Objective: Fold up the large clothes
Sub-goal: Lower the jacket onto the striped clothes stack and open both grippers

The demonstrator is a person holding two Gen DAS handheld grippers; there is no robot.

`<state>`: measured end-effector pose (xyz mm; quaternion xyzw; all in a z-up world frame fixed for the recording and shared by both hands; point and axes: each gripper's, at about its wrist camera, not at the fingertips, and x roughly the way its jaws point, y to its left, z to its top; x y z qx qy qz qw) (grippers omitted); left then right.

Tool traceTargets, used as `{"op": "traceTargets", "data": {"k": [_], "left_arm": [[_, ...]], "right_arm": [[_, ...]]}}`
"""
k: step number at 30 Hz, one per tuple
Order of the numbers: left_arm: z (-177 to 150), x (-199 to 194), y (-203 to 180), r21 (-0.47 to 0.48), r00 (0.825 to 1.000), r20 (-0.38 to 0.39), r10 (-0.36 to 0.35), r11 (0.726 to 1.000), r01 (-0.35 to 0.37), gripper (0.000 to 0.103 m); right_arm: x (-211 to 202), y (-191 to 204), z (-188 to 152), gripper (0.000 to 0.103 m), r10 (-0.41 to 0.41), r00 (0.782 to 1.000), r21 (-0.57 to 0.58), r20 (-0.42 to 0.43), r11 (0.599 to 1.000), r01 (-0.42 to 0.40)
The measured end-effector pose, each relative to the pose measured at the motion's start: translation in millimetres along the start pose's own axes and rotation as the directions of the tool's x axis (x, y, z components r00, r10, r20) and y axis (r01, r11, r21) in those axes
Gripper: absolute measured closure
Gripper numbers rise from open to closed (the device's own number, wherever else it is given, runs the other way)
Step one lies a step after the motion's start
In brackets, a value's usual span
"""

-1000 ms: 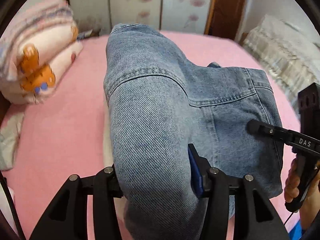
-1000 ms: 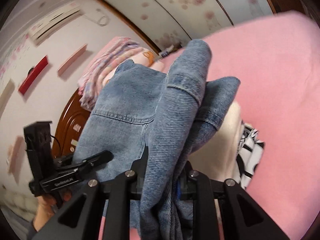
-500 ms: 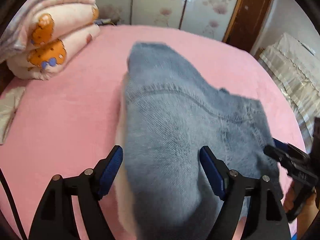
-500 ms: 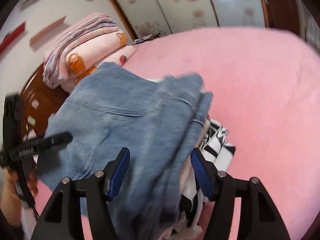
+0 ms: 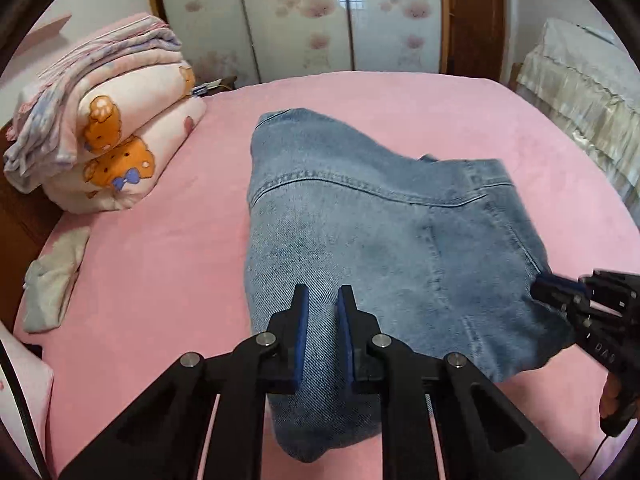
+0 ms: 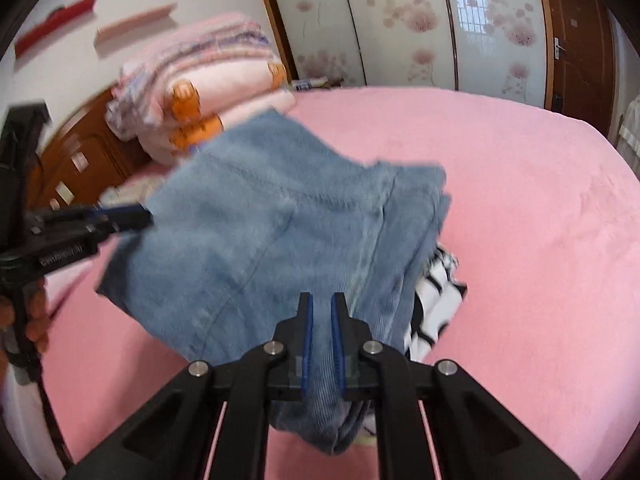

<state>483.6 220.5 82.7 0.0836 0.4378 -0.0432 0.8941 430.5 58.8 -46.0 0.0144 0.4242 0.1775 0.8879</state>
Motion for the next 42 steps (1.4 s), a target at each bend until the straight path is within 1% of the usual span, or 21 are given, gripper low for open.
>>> {"op": "traceTargets", "data": {"k": [2,6,11,12,13,14,15,16,17,18,19,22,25,26,30,33,35,37,38,40,42], "left_arm": [[-2.0,6.0,5.1,-0.027,1.000,-0.018,0.009,1.000,-0.009,0.092],[-2.6,11.9,10.7,-0.047,1.000,-0.025,0.007,0.999,-0.009,0.093],[-2.5,7.8,10.9,-0.087,1.000,-0.018,0.012,0.996,-0.013,0.093],[-3.0,3.6,9.2,-0.099,1.000,-0.012,0.016,0.995,-0.017,0.092],[-3.2,-0.2,7.8,-0.108,1.000,-0.008,0.018,0.994,-0.018,0.088],[-3.7,-5.2,6.0,-0.117,1.000,-0.005,0.014,0.993,-0.015,0.077],[-4.6,-11.4,4.0,-0.128,1.000,-0.002,0.013,0.992,-0.013,0.057],[-5.6,-17.4,2.5,-0.136,1.000,0.003,0.019,0.991,-0.019,0.037],[-7.2,-25.4,0.0,-0.140,0.999,0.014,0.030,0.990,-0.028,0.032],[-9.3,-36.0,-4.1,-0.136,0.999,0.034,0.034,0.990,-0.029,0.030],[-10.6,-43.7,-7.5,-0.130,0.999,0.043,0.030,0.991,-0.025,0.030],[-16.2,-67.9,-18.9,-0.130,0.999,0.040,0.010,0.992,-0.005,0.029],[-26.8,-94.5,-33.0,-0.147,0.999,0.035,-0.023,0.989,0.028,0.021],[-30.9,-103.0,-38.7,-0.147,0.999,0.031,-0.031,0.989,0.035,0.021],[-48.2,-137.1,-65.9,-0.128,0.999,0.012,-0.046,0.991,0.047,0.020],[-64.7,-166.0,-87.5,-0.136,0.998,0.005,-0.056,0.989,0.056,0.019],[-73.4,-180.8,-98.1,-0.150,0.999,0.000,-0.048,0.987,0.047,0.018],[-83.3,-196.0,-110.3,-0.157,0.998,-0.009,-0.056,0.986,0.054,0.015],[-87.8,-203.0,-117.0,-0.155,0.998,-0.014,-0.067,0.986,0.064,0.014],[-99.6,-220.4,-131.4,-0.150,0.997,-0.010,-0.073,0.986,0.071,0.012],[-109.6,-233.2,-143.5,-0.146,0.998,-0.013,-0.059,0.988,0.057,0.010]], "right_arm": [[7.5,-4.2,-7.5,0.103,-0.041,0.999,-0.013,-0.016,0.999,0.041],[7.3,-16.0,-9.8,0.103,-0.007,0.999,0.035,-0.033,0.999,0.009],[-5.3,-11.2,-5.9,0.103,-0.011,0.999,0.043,-0.052,0.999,0.013],[-9.4,-9.4,-7.1,0.103,-0.013,0.999,0.040,-0.052,0.999,0.015],[-16.4,-7.7,-7.3,0.103,-0.011,0.999,0.035,-0.051,0.999,0.013],[-21.5,-6.4,-8.3,0.103,-0.010,0.999,0.030,-0.051,0.999,0.012],[-30.8,-4.1,-8.5,0.100,-0.010,0.999,0.022,-0.052,1.000,0.011],[-37.2,-2.6,-8.9,0.100,-0.013,0.999,0.014,-0.051,1.000,0.013],[-46.8,-0.1,-9.5,0.100,-0.016,0.999,0.000,-0.047,1.000,0.016],[-55.7,1.7,-9.9,0.100,-0.022,0.999,-0.010,-0.043,1.000,0.022],[-63.2,2.8,-10.2,0.100,-0.028,0.999,-0.015,-0.041,1.000,0.027],[-92.7,3.8,-12.1,0.100,-0.025,0.999,-0.012,-0.036,1.000,0.025],[-125.2,2.9,-16.8,0.100,-0.023,0.999,0.004,-0.039,1.000,0.023],[-135.2,2.7,-18.8,0.100,-0.029,0.999,0.006,-0.042,1.000,0.029],[-181.0,0.6,-34.9,0.100,-0.013,0.999,0.011,-0.050,1.000,0.014],[-216.1,-1.8,-49.0,0.100,-0.034,0.998,0.002,-0.046,0.999,0.034],[-237.5,-4.4,-59.0,0.100,-0.058,0.997,0.002,-0.049,0.998,0.058],[-259.3,-8.0,-71.5,0.100,-0.079,0.995,0.012,-0.053,0.997,0.080],[-266.8,-10.0,-76.9,0.098,-0.086,0.995,0.016,-0.055,0.996,0.087],[-286.2,-15.1,-91.8,0.089,-0.111,0.992,0.030,-0.053,0.993,0.113],[-301.2,-19.9,-105.0,0.059,-0.145,0.989,0.038,-0.041,0.988,0.147]]}}
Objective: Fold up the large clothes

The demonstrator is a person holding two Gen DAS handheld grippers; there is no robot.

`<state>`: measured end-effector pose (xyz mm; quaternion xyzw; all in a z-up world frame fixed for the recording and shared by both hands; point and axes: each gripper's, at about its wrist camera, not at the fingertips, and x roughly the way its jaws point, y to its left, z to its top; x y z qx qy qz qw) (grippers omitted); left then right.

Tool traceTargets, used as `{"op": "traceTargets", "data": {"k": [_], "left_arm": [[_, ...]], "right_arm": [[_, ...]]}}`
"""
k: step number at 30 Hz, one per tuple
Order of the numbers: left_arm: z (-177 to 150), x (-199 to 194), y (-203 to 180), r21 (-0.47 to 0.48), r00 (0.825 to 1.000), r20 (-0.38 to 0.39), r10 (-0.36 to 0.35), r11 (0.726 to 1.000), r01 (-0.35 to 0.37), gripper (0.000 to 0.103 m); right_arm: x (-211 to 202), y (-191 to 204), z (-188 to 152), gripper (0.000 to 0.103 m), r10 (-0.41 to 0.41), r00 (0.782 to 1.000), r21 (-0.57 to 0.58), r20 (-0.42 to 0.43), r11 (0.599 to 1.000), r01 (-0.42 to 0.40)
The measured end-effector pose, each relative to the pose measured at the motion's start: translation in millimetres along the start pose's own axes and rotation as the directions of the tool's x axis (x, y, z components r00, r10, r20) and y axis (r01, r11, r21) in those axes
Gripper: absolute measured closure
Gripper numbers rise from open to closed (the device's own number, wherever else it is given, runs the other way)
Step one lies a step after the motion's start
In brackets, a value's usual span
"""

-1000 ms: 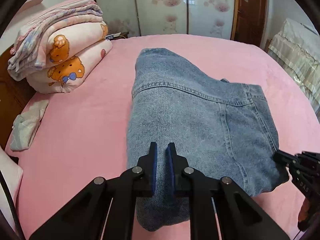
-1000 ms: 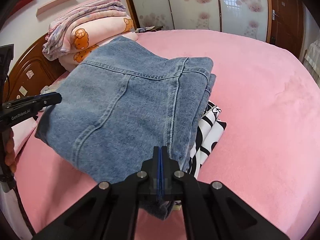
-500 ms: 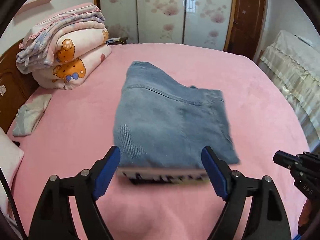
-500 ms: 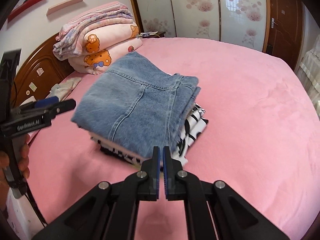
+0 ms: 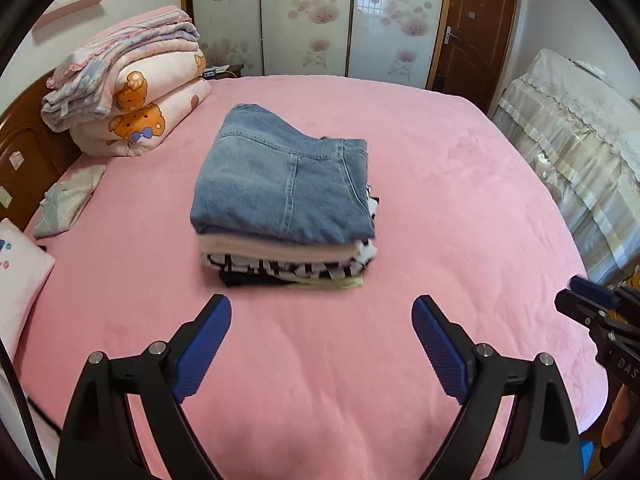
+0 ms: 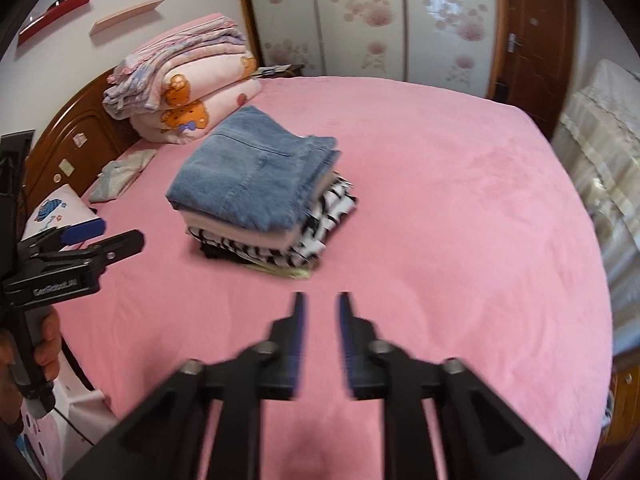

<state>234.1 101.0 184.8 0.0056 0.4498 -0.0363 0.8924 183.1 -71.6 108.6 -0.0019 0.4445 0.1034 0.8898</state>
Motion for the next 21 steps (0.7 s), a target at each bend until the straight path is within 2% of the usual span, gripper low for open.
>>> {"op": "traceTargets", "data": {"k": [2,3,7,10,12,15,21], "left_arm": [[-14.8,-11.3,-12.5,-0.006,1.000,-0.008,0.000,1.000,0.000,0.007],[-20.3,-15.3,-16.8,-0.007,1.000,-0.009,-0.010,1.000,0.010,0.007],[-50.0,-31.4,-35.4,-0.025,0.999,0.022,-0.046,0.999,0.046,0.001],[-78.4,-42.0,-55.1,-0.016,0.997,0.057,-0.054,0.998,0.055,0.001],[-97.0,-45.0,-68.5,-0.012,0.995,0.055,-0.078,0.997,0.078,0.001],[-126.9,-46.3,-89.3,0.005,0.998,0.043,-0.050,0.999,0.050,0.001],[-176.3,-49.8,-118.3,0.025,0.999,0.028,-0.017,1.000,0.017,0.001]], "right_arm": [[-17.0,-8.5,-17.7,0.045,-0.047,0.998,0.010,0.031,0.999,0.047],[-22.8,-12.5,-25.1,0.044,-0.062,0.997,0.017,0.036,0.998,0.061],[-39.9,-28.3,-57.6,0.043,-0.082,0.996,0.072,0.029,0.994,0.080],[-48.8,-37.5,-88.2,0.041,-0.120,0.992,0.107,0.032,0.987,0.116],[-52.0,-40.6,-108.0,0.035,-0.161,0.986,0.118,0.032,0.981,0.156],[-53.2,-47.3,-137.9,0.035,-0.199,0.980,0.137,0.021,0.971,0.195],[-60.0,-54.6,-185.3,0.035,-0.197,0.980,0.206,0.016,0.960,0.190]]}}
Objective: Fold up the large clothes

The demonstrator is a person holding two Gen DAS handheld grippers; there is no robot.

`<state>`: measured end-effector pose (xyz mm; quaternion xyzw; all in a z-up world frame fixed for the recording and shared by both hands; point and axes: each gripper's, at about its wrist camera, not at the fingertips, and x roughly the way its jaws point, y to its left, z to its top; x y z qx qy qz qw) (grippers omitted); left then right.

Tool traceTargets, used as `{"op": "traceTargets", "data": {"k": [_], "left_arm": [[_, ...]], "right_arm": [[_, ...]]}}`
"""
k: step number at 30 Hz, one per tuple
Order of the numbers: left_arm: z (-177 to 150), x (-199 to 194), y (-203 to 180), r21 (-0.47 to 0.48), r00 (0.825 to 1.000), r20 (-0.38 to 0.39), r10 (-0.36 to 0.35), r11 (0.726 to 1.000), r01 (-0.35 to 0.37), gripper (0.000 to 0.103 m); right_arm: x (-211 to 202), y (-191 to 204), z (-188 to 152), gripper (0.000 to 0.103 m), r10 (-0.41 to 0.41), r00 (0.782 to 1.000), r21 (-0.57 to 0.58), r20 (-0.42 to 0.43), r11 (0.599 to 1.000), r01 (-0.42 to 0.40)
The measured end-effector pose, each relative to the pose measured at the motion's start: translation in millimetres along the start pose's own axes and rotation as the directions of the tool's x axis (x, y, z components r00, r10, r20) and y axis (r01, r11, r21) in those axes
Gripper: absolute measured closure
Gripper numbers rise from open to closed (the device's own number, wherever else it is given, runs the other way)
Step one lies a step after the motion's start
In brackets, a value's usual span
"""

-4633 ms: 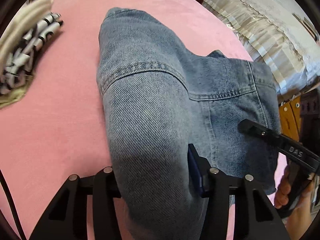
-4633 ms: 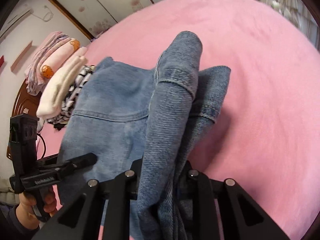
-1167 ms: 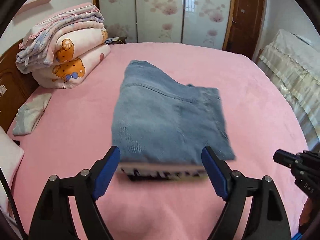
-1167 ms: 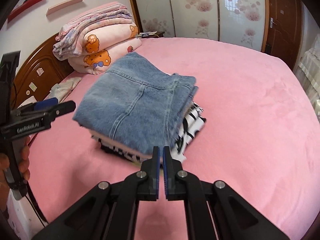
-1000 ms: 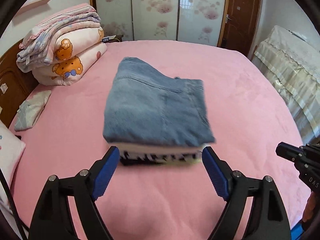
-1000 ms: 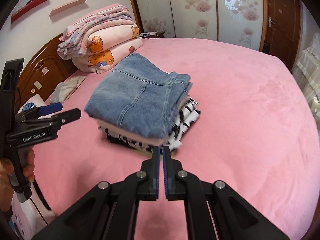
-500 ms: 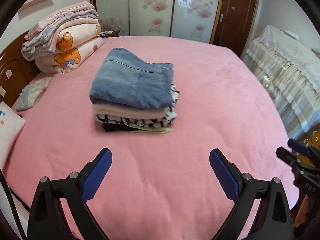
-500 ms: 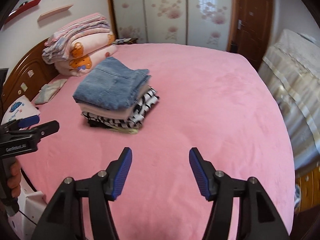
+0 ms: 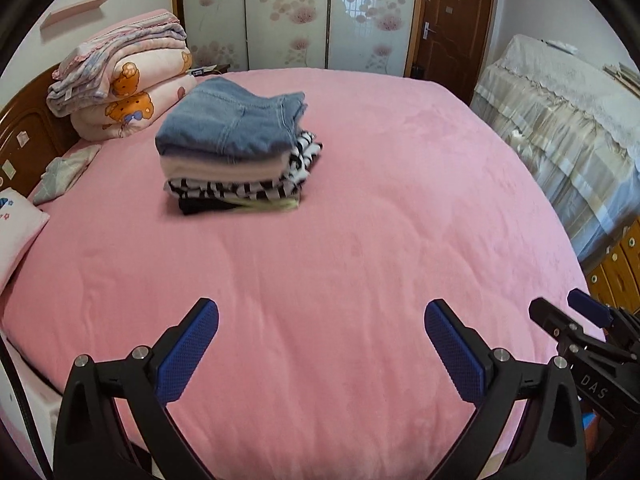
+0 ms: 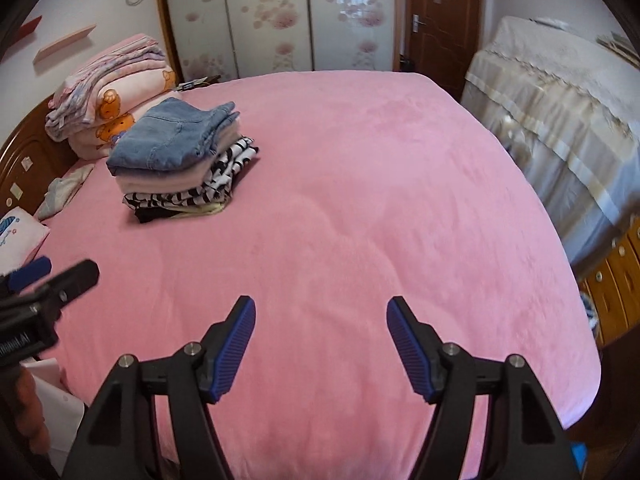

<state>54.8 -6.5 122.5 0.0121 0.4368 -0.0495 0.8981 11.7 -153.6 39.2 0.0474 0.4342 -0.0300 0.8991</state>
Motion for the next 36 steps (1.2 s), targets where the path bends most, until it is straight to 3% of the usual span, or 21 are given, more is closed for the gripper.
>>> {"op": "traceTargets", "data": {"k": [11,36], "left_arm": [[-45.5,-17.1,-28.0,0.045,0.998,-0.004,0.065,0.997,-0.065,0.001],[-55.2,-4.7,-31.1,0.042,0.994,-0.075,0.074,0.997,-0.071,0.001]], "right_arm": [[-22.1,5.6,-33.5,0.034,0.032,0.999,0.011,0.044,0.999,-0.033],[-14.6,-1.2,-53.8,0.034,0.024,0.999,0.043,0.023,0.999,-0.025]]}}
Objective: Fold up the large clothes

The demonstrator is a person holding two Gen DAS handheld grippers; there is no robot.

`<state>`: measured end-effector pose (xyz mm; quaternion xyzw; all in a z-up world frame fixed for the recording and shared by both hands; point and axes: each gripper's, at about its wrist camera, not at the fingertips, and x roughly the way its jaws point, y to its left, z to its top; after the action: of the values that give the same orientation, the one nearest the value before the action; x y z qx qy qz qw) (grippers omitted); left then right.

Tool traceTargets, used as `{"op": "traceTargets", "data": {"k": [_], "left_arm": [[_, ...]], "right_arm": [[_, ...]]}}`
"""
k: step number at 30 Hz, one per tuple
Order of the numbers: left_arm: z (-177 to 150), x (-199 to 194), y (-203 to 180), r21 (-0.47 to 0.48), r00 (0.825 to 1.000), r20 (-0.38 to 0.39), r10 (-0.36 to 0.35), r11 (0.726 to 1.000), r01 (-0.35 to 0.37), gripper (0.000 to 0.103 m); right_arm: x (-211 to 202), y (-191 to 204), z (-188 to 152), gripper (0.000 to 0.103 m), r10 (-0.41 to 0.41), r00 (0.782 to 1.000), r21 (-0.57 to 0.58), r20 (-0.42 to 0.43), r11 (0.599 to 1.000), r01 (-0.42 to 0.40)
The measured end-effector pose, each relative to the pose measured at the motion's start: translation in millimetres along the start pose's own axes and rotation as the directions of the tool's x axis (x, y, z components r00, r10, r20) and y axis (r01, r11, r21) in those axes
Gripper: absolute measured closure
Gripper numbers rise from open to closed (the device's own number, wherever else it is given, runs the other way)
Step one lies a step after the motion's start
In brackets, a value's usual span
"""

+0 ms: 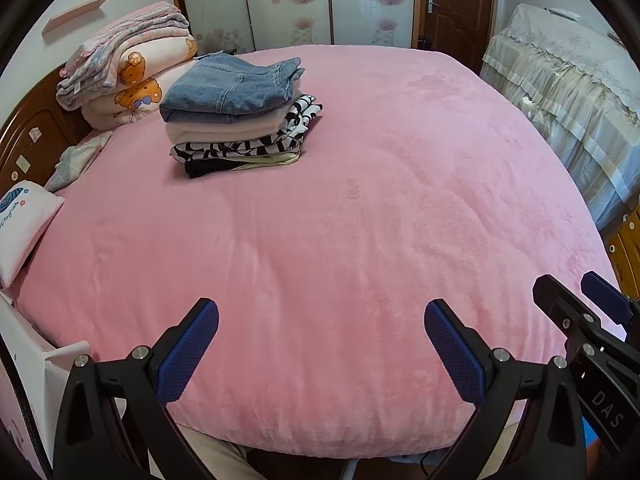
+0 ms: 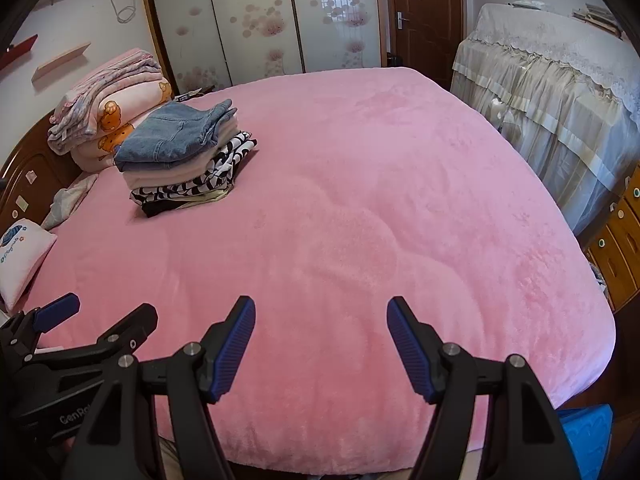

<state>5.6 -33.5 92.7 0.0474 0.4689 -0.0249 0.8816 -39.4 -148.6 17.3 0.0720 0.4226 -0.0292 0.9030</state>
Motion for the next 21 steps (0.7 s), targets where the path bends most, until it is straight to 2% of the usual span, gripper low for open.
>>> {"op": "traceTargets", "data": {"k": [21], "left_arm": [[-2.1,-0.8,3.6,-0.024,1.000,-0.014,0.010,1.000,-0.010,0.001]], "right_arm": [[-3.3,5.5,-1.8,0.034,0.010,1.000,-0.015,0.013,1.000,-0.010]]}}
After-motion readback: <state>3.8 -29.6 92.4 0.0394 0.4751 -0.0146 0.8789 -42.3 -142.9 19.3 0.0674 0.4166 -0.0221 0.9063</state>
